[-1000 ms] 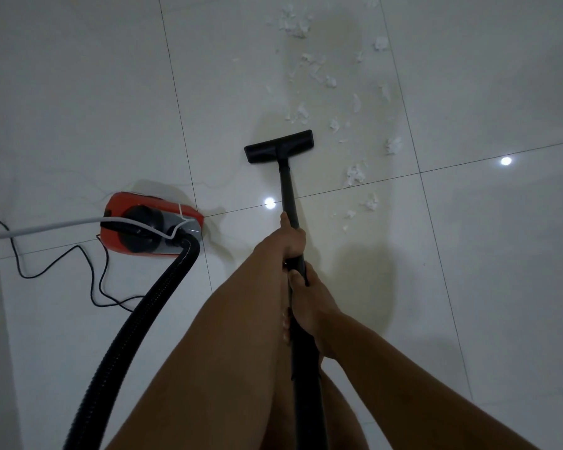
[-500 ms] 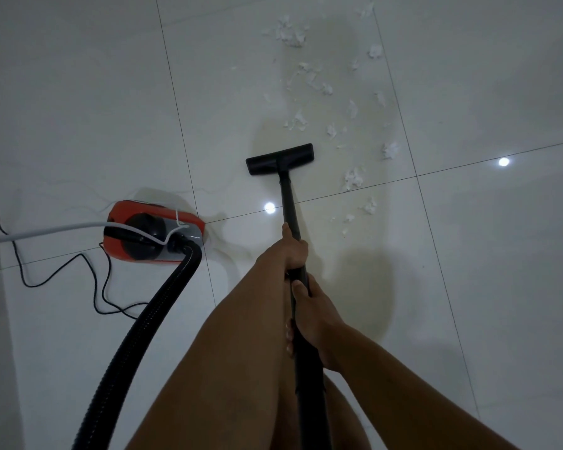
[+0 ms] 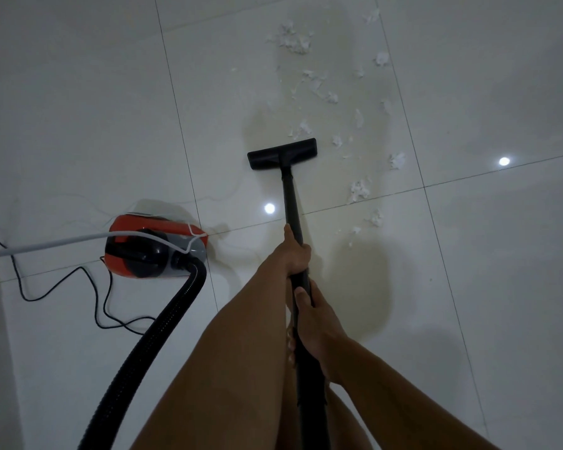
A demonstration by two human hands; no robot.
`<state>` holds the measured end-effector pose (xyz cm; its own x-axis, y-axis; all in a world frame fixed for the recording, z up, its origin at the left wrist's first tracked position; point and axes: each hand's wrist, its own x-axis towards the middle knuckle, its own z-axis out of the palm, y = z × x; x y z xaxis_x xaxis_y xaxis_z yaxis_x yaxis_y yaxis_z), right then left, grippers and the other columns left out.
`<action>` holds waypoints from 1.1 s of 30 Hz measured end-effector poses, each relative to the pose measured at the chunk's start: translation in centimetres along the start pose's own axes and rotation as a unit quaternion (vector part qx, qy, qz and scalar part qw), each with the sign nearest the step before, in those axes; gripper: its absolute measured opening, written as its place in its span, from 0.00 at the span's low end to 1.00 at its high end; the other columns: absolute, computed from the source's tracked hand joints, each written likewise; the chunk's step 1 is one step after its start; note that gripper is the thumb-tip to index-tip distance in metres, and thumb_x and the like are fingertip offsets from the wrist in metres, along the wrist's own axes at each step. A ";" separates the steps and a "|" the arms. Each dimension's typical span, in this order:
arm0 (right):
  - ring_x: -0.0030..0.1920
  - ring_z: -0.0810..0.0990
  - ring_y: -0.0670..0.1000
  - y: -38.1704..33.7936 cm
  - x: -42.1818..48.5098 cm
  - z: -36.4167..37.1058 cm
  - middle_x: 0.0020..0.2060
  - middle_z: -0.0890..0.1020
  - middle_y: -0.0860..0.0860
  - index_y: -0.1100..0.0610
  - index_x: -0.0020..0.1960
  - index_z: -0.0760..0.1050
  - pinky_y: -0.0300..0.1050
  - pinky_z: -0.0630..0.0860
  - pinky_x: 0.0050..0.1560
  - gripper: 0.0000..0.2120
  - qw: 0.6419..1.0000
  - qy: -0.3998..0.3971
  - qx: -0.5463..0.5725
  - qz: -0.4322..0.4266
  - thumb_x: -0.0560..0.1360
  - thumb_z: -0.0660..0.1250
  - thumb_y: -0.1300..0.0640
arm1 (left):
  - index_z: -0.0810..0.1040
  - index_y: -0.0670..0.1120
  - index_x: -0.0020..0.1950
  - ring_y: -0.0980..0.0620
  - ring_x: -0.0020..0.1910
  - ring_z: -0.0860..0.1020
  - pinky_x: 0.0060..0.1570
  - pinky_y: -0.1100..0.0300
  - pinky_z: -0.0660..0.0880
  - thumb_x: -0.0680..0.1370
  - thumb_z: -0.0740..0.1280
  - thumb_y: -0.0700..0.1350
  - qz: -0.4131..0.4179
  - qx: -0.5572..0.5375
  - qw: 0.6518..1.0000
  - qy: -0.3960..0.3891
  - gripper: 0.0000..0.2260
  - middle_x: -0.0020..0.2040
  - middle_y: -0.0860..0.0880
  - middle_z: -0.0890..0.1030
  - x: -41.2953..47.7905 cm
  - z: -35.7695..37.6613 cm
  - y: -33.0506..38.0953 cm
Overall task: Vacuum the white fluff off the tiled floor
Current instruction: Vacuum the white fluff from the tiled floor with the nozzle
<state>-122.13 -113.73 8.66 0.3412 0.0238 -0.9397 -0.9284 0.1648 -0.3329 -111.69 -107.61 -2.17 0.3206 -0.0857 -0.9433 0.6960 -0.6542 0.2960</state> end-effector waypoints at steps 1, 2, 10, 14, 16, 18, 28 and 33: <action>0.19 0.73 0.50 -0.4 0.1 0.3 0.31 0.73 0.60 0.36 0.76 0.56 0.39 0.74 0.23 0.20 1.000 -0.002 0.005 0.001 0.86 0.50 0.50 | 0.33 0.55 0.84 0.41 0.57 0.79 0.69 0.43 0.76 0.87 0.56 0.47 -0.001 0.000 1.000 0.001 0.36 0.70 0.41 0.75 0.2 -0.3 0.2; 0.20 0.73 0.50 -0.7 0.2 0.5 0.31 0.73 0.60 0.35 0.76 0.56 0.40 0.74 0.23 0.20 1.000 0.000 0.007 -0.001 0.86 0.50 0.49 | 0.32 0.55 0.84 0.42 0.56 0.79 0.68 0.43 0.76 0.87 0.56 0.47 -0.002 0.001 1.000 0.001 0.35 0.66 0.42 0.76 0.4 -0.7 0.4; 0.21 0.75 0.50 -2.8 2.3 1.6 0.35 0.78 0.62 0.37 0.74 0.60 0.39 0.75 0.24 0.18 0.999 0.031 -0.008 -0.012 0.86 0.51 0.48 | 0.31 0.56 0.83 0.43 0.50 0.80 0.66 0.43 0.78 0.87 0.56 0.48 0.001 0.019 1.000 0.004 0.36 0.56 0.42 0.79 2.2 -2.7 2.0; 0.22 0.76 0.49 -3.5 2.9 1.7 0.37 0.79 0.62 0.38 0.73 0.63 0.38 0.75 0.24 0.17 0.999 0.031 -0.011 -0.015 0.86 0.51 0.48 | 0.31 0.57 0.83 0.42 0.51 0.82 0.66 0.43 0.78 0.86 0.57 0.48 0.004 0.017 1.000 0.007 0.37 0.55 0.42 0.81 3.2 -3.3 2.3; 0.22 0.75 0.50 -3.7 3.3 1.8 0.36 0.78 0.60 0.39 0.72 0.64 0.40 0.75 0.24 0.16 0.999 0.030 -0.003 -0.014 0.85 0.51 0.48 | 0.31 0.57 0.83 0.43 0.51 0.82 0.66 0.43 0.78 0.86 0.56 0.48 0.005 0.017 1.000 0.007 0.37 0.54 0.41 0.81 3.8 -3.5 2.4; 0.22 0.75 0.50 -4.0 3.8 1.8 0.35 0.77 0.60 0.40 0.71 0.65 0.40 0.75 0.24 0.15 0.999 0.028 -0.002 -0.017 0.85 0.51 0.48 | 0.32 0.58 0.83 0.40 0.55 0.83 0.65 0.42 0.78 0.86 0.57 0.48 0.007 0.007 1.000 0.005 0.37 0.53 0.41 0.82 4.5 -3.7 2.6; 0.22 0.75 0.51 -6.4 6.0 2.4 0.33 0.75 0.59 0.48 0.61 0.70 0.40 0.75 0.24 0.12 1.000 0.004 0.002 -0.018 0.85 0.51 0.47 | 0.31 0.59 0.82 0.43 0.51 0.82 0.64 0.43 0.80 0.87 0.56 0.47 0.022 -0.012 1.000 0.011 0.36 0.61 0.39 0.79 6.7 -6.1 4.4; 0.20 0.74 0.49 -8.5 7.5 2.8 0.32 0.75 0.59 0.51 0.58 0.71 0.38 0.74 0.23 0.12 1.000 0.005 -0.005 -0.019 0.85 0.52 0.48 | 0.31 0.59 0.82 0.46 0.47 0.81 0.62 0.45 0.81 0.87 0.56 0.46 0.024 -0.023 0.999 0.012 0.36 0.72 0.37 0.74 7.6 -8.0 6.2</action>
<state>-111.21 -112.20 4.66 0.3741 0.0075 -0.9274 -0.9166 0.1552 -0.3685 -99.79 -106.35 -6.33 0.3696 -0.0977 -0.9240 0.7081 -0.6143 0.3482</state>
